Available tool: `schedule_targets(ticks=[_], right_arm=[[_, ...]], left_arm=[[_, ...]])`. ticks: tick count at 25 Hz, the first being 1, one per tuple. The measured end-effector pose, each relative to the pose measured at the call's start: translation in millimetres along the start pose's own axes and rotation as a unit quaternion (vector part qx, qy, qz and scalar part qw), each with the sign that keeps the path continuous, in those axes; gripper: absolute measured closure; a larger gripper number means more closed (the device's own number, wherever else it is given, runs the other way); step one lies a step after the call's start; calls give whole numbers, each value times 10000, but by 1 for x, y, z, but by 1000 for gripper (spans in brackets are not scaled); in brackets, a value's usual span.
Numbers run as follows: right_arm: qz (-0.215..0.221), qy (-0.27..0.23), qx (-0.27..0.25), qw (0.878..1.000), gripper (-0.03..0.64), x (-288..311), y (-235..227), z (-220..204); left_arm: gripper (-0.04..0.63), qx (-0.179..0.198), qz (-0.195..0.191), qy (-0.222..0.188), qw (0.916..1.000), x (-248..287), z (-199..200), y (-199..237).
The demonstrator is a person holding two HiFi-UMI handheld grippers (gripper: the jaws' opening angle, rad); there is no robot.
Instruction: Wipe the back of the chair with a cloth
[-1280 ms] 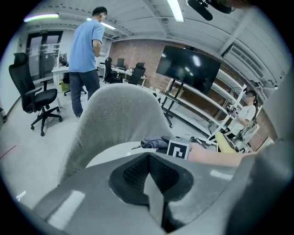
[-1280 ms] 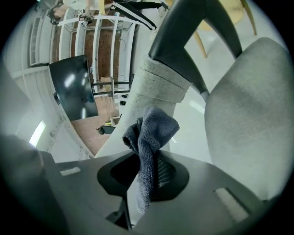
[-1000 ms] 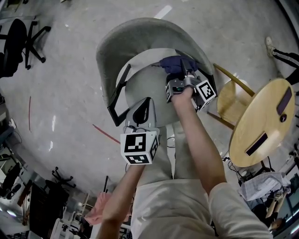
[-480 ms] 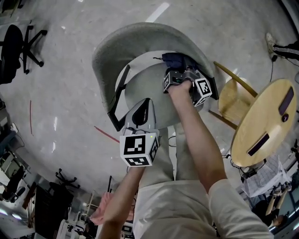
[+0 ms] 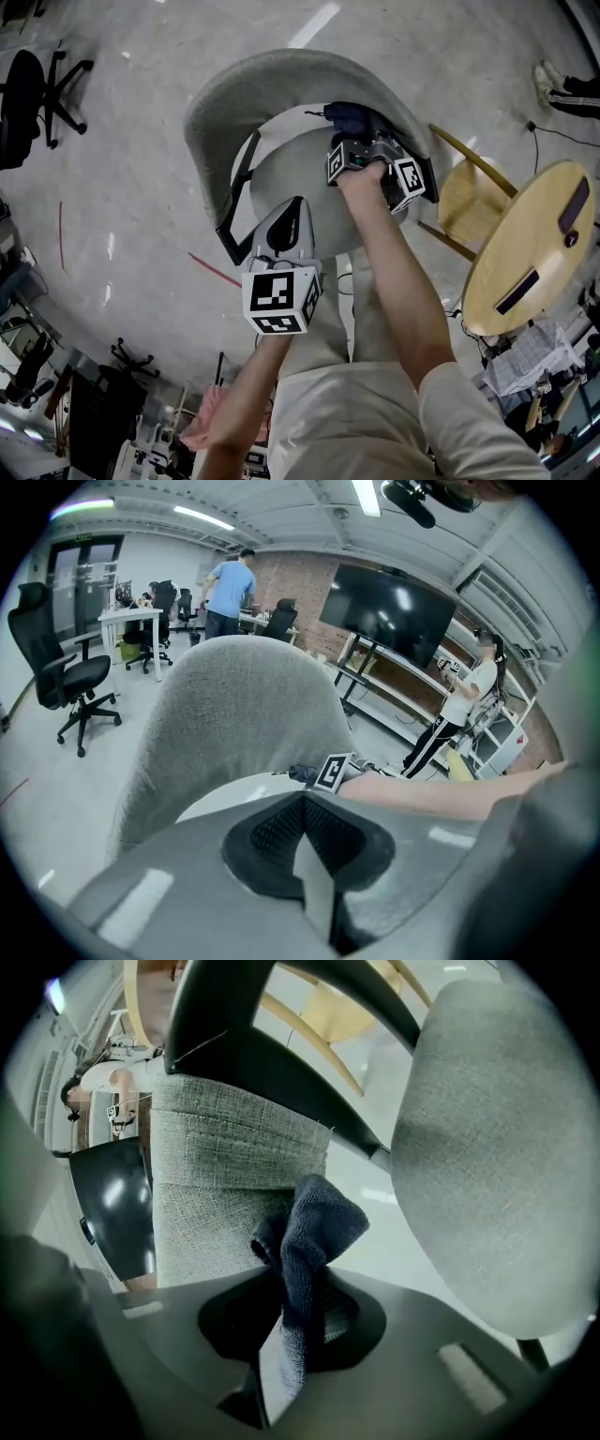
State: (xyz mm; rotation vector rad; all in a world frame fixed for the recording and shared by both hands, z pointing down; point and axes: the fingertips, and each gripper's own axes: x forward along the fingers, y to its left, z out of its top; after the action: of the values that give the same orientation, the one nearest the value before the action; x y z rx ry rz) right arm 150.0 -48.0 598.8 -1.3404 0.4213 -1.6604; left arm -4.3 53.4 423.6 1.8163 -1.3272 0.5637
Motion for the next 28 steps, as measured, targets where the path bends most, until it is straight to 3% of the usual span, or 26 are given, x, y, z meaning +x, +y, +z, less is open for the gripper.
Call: schedule_targets(ticks=[28], right_arm=[[780, 632, 753, 9921, 537, -44, 68, -39]], left_arm=[[594, 48, 11, -108, 9999, -17, -17, -18]])
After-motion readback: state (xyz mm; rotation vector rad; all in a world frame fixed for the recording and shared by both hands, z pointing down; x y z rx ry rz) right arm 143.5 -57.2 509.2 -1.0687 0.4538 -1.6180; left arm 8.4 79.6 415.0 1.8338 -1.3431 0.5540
